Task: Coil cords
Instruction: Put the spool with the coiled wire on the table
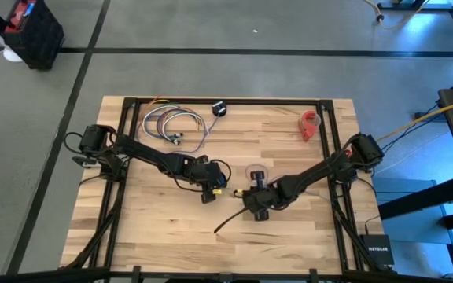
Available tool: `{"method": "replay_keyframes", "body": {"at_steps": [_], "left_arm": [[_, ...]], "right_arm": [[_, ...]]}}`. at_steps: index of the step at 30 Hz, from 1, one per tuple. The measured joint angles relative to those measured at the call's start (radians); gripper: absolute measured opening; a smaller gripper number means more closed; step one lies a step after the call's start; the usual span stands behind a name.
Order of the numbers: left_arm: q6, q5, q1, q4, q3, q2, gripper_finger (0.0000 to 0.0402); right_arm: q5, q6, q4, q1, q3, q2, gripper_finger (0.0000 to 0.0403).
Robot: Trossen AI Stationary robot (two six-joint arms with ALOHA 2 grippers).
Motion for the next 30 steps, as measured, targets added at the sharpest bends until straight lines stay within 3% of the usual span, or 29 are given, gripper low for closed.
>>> {"method": "replay_keyframes", "body": {"at_steps": [7, 12, 20, 27, 30], "left_arm": [[-0.036, -0.142, 0.027, -0.098, -0.006, -0.036, 0.0], [-0.056, -0.165, 0.044, -0.181, -0.008, -0.033, 0.0], [0.012, -0.166, -0.017, -0.134, -0.004, -0.066, 0.0], [0.056, -0.166, -0.028, -0.062, -0.003, -0.073, 0.0], [0.076, -0.166, -0.015, -0.016, -0.004, -0.073, 0.0]], "right_arm": [[-0.125, 0.036, -0.022, 0.062, -0.003, 0.0, 0.0003], [-0.089, 0.064, -0.027, 0.085, -0.002, 0.0, 0.0003], [-0.056, 0.181, -0.076, 0.081, 0.0, -0.035, 0.0013], [-0.144, 0.384, -0.402, 0.06, 0.095, -0.087, 0.0092], [-0.066, 0.362, -0.439, 0.062, 0.128, -0.109, 0.0127]]}}
